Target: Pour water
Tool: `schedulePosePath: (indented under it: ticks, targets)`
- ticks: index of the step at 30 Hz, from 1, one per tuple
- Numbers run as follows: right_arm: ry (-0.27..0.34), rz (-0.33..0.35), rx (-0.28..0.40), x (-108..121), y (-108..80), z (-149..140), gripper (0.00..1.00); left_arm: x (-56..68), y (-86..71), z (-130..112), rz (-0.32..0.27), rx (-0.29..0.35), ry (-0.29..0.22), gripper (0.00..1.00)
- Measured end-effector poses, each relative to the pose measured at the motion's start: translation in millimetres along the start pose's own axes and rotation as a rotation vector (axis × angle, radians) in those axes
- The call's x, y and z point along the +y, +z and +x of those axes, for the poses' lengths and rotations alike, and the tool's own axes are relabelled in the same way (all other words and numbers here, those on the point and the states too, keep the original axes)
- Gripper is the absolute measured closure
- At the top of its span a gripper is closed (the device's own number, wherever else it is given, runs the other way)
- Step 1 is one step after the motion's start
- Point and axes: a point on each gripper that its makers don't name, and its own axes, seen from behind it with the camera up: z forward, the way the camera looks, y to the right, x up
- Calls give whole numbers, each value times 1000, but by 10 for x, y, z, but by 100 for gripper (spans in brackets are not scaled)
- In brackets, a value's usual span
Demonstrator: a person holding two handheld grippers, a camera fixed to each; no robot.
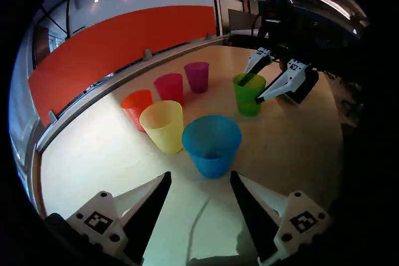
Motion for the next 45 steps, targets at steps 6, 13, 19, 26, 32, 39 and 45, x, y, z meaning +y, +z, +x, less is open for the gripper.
schedulePosePath:
  ticks: [6,13,19,26,32,39,45]
  targets:
    - [-5,-6,-9,4,-7,-16,10,-12,-17,20,3,3,1,13]
    - [-14,-23,-16,22,-55,-8,0,-20,-34,18,9,5,-3,13]
    - [-18,-36,-20,16,-152,-24,0,-43,-85,24,25,13,-13,13]
    - [-15,-66,-9,25,-303,-29,0,-79,-173,22,55,23,-33,13]
    - [-10,-96,14,17,-463,-3,0,-148,-264,33,104,37,-56,13]
    - [10,-139,43,38,-650,-10,0,-222,-385,73,161,67,-89,13]
    - [40,-186,87,89,-802,53,0,-295,-466,137,215,99,-113,13]
